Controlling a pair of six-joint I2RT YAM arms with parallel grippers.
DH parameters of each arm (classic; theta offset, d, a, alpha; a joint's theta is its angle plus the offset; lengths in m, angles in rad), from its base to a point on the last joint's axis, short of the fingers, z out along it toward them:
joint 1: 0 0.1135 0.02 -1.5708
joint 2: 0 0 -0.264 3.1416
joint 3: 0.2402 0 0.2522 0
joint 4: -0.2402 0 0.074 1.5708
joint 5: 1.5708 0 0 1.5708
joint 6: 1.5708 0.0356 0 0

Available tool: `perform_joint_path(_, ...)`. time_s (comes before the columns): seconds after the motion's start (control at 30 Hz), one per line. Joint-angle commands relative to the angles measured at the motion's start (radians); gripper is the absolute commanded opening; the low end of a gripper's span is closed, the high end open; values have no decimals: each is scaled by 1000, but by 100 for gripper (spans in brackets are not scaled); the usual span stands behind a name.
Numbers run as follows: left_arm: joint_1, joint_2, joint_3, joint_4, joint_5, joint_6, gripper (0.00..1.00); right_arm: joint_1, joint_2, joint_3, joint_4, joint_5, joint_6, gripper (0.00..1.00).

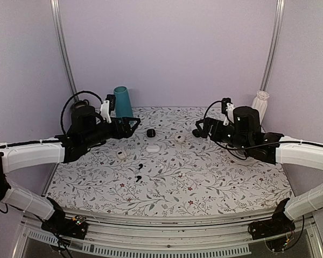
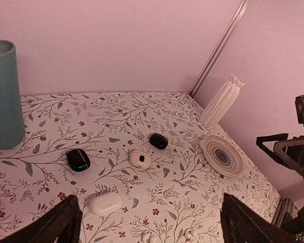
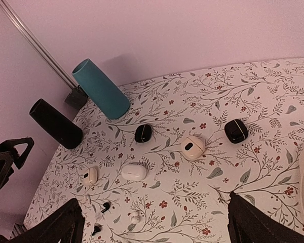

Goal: Insert the wireless bluetooth earbuds into the charging case
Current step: Pick up the charging case from the center of the board.

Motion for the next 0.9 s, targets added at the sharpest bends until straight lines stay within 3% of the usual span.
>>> perform_joint_path(0.0, 19, 36, 28, -23, -8, 25, 96, -5, 14, 45, -9, -8, -1, 99)
perform_joint_path(0.4, 77, 242, 226, -195, -23, 44, 96, -14, 22, 57, -16, -23, -5, 99)
perform_joint_path(0.87, 114, 729, 684, -473, -63, 94, 93, -24, -15, 45, -38, -39, -17, 99)
